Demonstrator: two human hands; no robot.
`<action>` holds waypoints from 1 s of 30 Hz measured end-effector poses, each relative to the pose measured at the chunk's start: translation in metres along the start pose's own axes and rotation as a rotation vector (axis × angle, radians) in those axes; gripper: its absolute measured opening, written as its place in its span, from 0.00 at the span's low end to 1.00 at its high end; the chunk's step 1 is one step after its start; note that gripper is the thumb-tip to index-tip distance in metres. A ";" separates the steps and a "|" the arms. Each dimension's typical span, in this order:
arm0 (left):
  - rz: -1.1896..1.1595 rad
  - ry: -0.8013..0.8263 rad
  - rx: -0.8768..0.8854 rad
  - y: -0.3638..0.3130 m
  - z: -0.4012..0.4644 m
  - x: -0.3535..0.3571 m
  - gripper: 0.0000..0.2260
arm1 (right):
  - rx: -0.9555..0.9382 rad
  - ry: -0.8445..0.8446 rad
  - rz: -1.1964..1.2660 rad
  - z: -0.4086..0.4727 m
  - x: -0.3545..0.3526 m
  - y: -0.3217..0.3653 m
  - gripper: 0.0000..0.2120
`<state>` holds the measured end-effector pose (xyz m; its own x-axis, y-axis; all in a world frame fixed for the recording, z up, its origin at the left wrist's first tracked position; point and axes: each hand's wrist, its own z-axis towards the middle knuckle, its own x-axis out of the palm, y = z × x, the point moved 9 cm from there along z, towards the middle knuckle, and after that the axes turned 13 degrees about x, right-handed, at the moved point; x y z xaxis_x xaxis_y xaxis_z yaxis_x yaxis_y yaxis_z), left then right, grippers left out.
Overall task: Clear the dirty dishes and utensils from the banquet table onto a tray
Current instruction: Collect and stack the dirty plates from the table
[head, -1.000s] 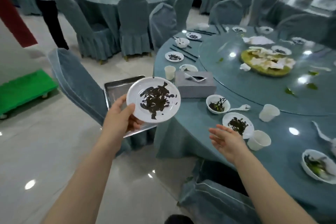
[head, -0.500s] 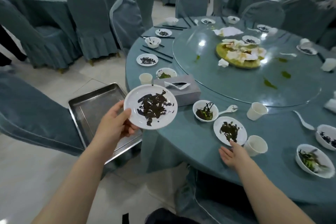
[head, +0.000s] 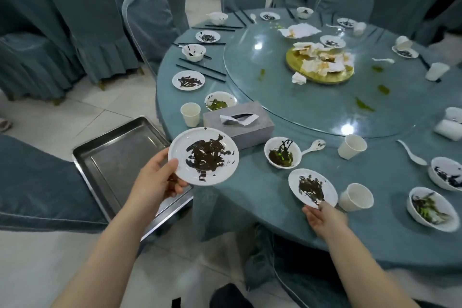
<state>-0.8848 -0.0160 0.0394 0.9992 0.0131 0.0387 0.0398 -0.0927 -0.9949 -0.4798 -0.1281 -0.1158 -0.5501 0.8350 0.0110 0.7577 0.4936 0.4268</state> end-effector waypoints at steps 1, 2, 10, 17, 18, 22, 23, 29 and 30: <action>-0.005 0.008 -0.003 0.001 0.001 -0.002 0.13 | -0.005 0.013 -0.016 -0.009 0.000 -0.006 0.06; -0.010 0.018 -0.005 0.002 0.002 -0.006 0.13 | -0.008 0.031 -0.027 -0.019 0.001 -0.012 0.04; 0.003 0.095 -0.013 0.006 -0.018 -0.059 0.13 | -0.035 0.135 -0.015 -0.101 0.023 -0.087 0.06; 0.097 0.170 0.043 -0.006 -0.048 -0.110 0.13 | -0.214 0.322 -0.141 -0.183 0.090 -0.134 0.04; 0.100 0.173 0.048 -0.007 -0.051 -0.115 0.13 | -0.246 0.337 -0.188 -0.194 0.101 -0.139 0.04; 0.108 0.185 0.059 -0.013 -0.061 -0.140 0.12 | -0.390 0.372 -0.395 -0.234 0.148 -0.162 0.04; 0.108 0.186 0.062 -0.014 -0.064 -0.146 0.12 | -0.419 0.374 -0.438 -0.242 0.158 -0.169 0.04; 0.088 0.194 0.086 -0.022 -0.070 -0.176 0.13 | -0.517 0.361 -0.605 -0.266 0.204 -0.197 0.02; 0.079 0.195 0.090 -0.023 -0.070 -0.181 0.13 | -0.539 0.353 -0.627 -0.268 0.210 -0.201 0.02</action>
<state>-1.0660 -0.0862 0.0615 0.9824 -0.1839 -0.0315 -0.0314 0.0035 -0.9995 -0.8420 -0.1167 0.0434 -0.9506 0.2832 -0.1274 0.0631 0.5780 0.8136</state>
